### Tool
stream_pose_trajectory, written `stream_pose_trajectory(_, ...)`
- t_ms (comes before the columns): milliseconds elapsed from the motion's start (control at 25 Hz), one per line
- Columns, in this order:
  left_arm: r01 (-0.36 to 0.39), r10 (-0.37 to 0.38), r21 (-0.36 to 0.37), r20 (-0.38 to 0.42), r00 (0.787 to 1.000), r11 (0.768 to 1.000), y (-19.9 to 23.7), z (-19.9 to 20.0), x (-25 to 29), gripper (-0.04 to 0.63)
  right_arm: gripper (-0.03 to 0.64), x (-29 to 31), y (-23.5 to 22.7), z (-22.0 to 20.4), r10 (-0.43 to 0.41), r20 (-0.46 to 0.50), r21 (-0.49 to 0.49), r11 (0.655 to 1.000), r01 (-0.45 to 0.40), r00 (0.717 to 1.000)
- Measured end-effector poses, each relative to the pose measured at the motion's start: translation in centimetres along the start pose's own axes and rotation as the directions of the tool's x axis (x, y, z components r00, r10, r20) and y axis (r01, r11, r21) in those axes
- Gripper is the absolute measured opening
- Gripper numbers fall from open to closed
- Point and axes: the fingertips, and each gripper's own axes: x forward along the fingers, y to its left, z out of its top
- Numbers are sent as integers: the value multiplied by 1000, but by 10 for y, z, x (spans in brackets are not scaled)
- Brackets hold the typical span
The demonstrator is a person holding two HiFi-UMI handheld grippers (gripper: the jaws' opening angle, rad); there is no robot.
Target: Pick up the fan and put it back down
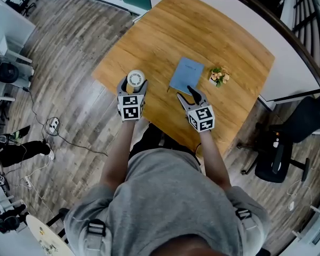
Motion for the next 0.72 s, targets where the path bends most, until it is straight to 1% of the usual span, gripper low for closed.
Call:
stream_pose_trajectory(240, -7, 7, 8, 13, 1000, 1000, -6, 3, -1, 371, 224, -5, -5, -3, -4, 7, 4, 1000, 4, 1000)
stream_pose_trajectory(720, -37, 37, -5, -4, 999, 999, -2, -7, -12, 371, 224, -2, 4, -13, 31, -7, 12, 999, -31, 999)
